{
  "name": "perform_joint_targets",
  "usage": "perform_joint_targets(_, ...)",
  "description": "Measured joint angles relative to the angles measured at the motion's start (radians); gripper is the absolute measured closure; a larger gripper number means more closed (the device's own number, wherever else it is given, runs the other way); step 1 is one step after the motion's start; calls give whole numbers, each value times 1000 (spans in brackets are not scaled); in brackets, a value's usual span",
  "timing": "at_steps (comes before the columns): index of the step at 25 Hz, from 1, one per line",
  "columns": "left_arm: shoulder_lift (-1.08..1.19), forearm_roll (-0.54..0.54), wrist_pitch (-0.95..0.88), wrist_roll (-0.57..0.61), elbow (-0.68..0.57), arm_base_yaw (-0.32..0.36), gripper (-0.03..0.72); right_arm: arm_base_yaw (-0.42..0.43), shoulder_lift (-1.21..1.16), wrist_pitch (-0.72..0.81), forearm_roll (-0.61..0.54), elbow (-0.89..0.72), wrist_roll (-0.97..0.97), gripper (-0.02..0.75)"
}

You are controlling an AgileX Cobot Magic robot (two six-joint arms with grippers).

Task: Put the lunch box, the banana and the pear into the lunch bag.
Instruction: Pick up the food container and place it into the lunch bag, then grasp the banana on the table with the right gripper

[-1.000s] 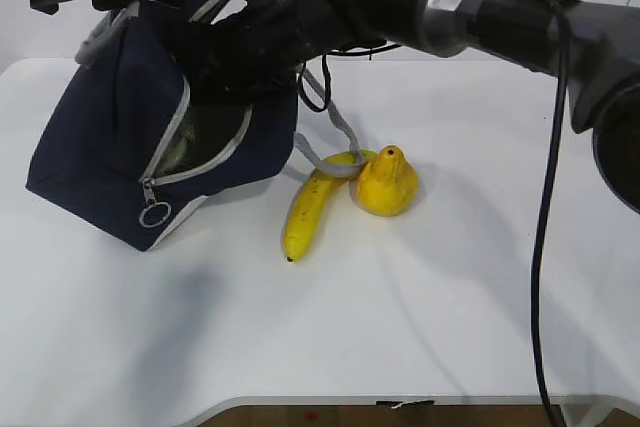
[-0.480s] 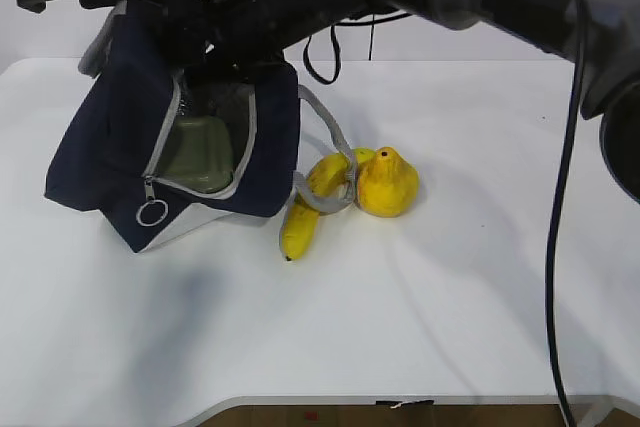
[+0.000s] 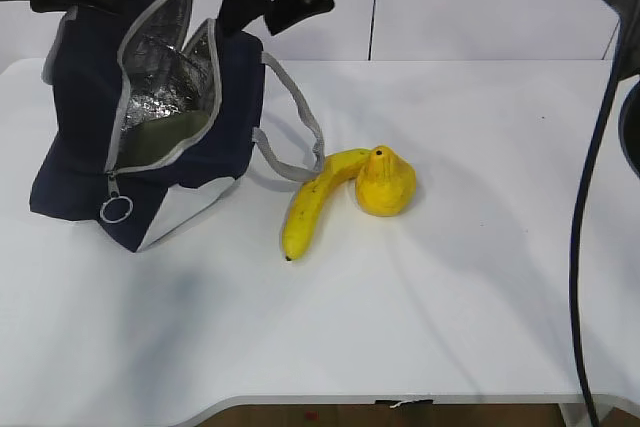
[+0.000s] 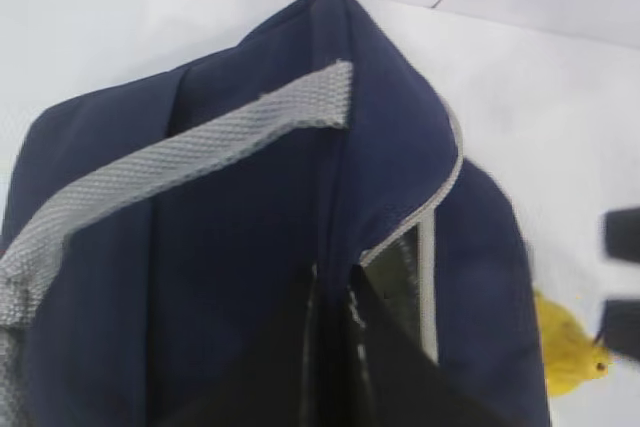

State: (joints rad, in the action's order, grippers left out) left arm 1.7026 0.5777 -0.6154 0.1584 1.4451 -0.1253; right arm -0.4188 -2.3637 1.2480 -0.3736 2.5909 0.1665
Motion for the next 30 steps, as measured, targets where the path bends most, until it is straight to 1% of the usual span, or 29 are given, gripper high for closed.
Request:
perform_joint_targets(3,0,-21,-6,0,0,0,694,2,32,4,83,-2,-36,244)
perform_joint_targets(7,0,-28,-8,0,0,0,694,2,106,6,129,-66,-51,244)
perform_joint_targets(10,0,-44,-8,0,0,0,694,2,172,6,161,-165,-54,244)
perform_joint_targets(15,0,-90,-8,0,0,0,694,2,280,6,175,-377,-79,244)
perform_joint_targets(22,0,-110,-8,0,0,0,694,2,408,6,168,-591,-123,244)
perform_joint_targets(24,0,-114,-8,0,0,0,694,2,434,6,137,-636,-132,244)
perform_joint_targets(28,0,-139,-8,0,0,0,694,2,454,4,31,-720,-156,244)
perform_joint_targets(30,0,-158,-8,0,0,0,694,0,454,2,7,-756,-159,244)
